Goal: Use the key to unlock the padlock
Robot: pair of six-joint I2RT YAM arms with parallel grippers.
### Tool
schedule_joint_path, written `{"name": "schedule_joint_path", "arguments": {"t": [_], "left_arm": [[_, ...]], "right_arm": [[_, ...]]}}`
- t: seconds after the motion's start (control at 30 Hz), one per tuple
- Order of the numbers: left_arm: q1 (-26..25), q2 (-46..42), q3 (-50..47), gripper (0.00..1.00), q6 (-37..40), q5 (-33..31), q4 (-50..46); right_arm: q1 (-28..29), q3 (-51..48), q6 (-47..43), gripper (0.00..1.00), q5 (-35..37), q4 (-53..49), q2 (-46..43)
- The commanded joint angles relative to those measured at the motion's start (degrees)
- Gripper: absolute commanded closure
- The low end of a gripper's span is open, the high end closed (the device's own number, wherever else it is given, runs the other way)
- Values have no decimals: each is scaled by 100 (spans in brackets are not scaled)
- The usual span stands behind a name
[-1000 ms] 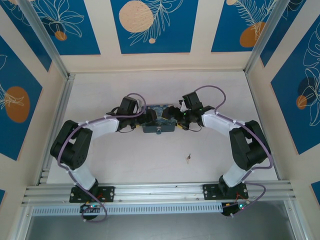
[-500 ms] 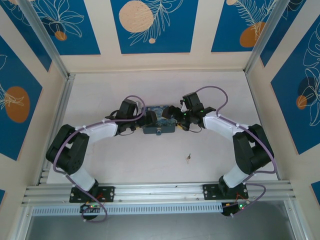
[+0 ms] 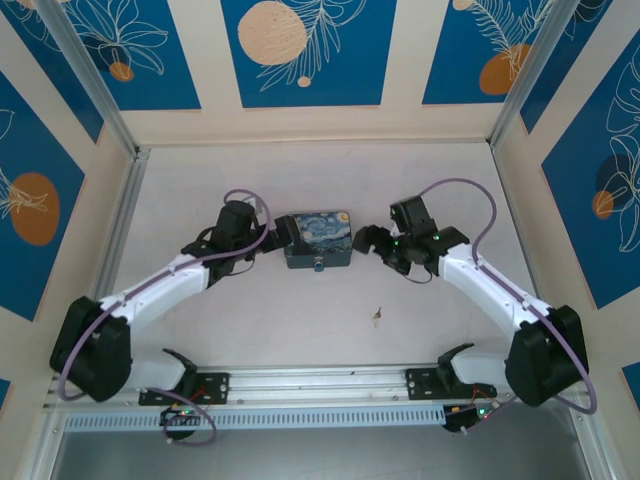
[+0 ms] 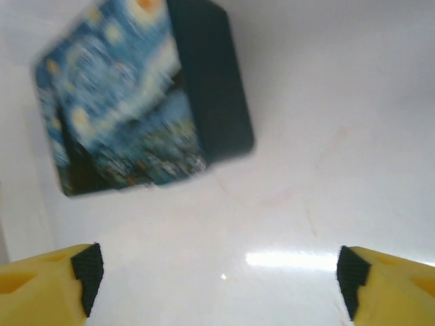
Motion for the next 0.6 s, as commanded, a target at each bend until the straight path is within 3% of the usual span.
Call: {"name": "schedule_joint_path", "arguments": {"t": [0.0,0.27,0.57], "left_arm": [[26,-283,-470,0,-475,178,-159],[-14,-687,-873,0,-787,368,-229],[-90,-594,-837,0,-791,473,-67]], "right_arm": [[259,-567,476,21,351,-1164,-356],[885,-1436,1824,39,686,-1037,-571],[1261,-1297,2103,48,949,-894,56]]}}
